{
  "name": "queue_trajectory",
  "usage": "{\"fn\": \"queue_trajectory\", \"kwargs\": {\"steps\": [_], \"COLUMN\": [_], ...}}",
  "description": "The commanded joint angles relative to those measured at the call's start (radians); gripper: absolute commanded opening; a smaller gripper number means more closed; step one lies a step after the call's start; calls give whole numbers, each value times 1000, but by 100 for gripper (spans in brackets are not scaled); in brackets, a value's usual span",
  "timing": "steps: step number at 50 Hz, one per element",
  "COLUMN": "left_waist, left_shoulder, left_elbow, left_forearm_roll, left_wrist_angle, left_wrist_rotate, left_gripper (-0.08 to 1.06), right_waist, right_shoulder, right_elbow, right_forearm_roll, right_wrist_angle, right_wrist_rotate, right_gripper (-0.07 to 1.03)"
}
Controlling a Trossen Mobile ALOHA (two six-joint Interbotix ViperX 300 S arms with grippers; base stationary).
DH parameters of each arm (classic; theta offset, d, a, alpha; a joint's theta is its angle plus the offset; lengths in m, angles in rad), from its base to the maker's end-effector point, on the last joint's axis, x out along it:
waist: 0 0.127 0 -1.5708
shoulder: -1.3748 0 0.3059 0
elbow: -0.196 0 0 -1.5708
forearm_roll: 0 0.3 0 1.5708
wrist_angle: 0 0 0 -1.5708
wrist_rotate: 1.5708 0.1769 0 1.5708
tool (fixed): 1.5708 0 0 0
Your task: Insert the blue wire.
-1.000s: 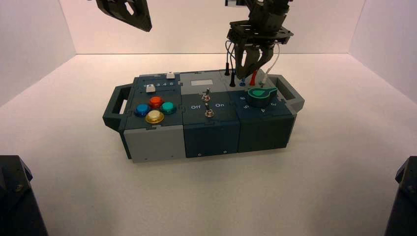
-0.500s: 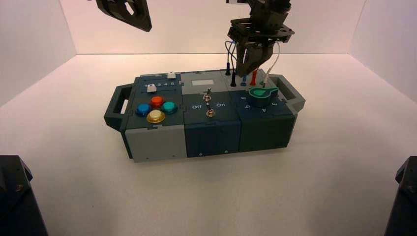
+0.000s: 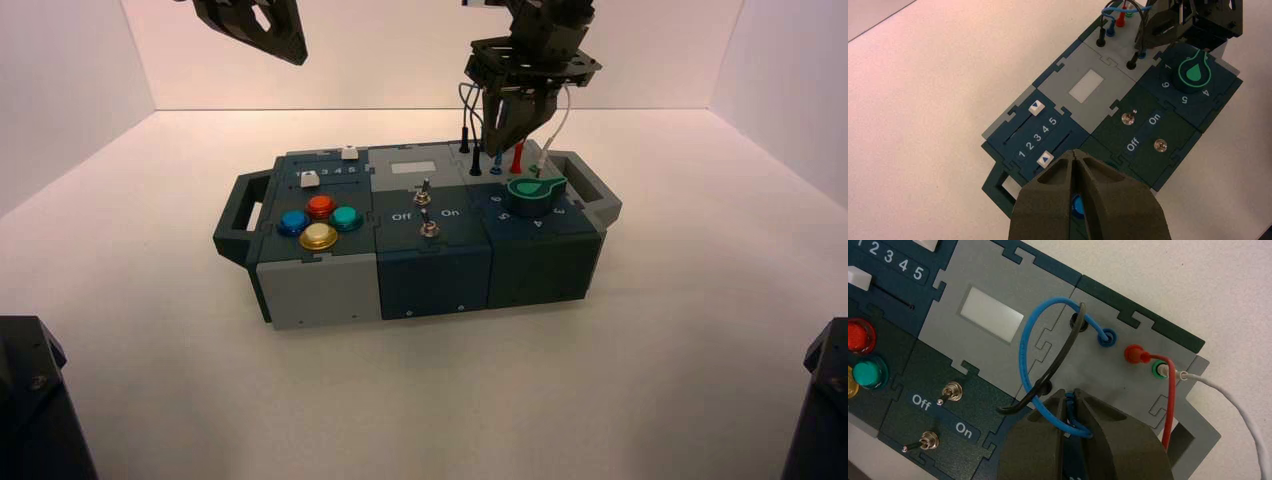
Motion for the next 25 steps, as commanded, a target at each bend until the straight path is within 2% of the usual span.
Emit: {"fn": "queue_trajectory", "kwargs": {"steps": [1,25], "left_waist": [-3,-3], "left_shoulder": [-9,-11], "left_elbow": [-12,-12], "left_forearm_roll": [3,3], "left_wrist_angle": [-6,-6], "left_wrist_rotate": [8,8], "left_gripper": [-3,-3], "right_waist": [-9,67], "right_shoulder": [-28,21], "right_elbow": [-6,-11], "right_forearm_roll": [-8,-2], "right_wrist_angle": [2,20], "right_wrist_rotate": [-2,0], "right_gripper": [-3,-3]}}
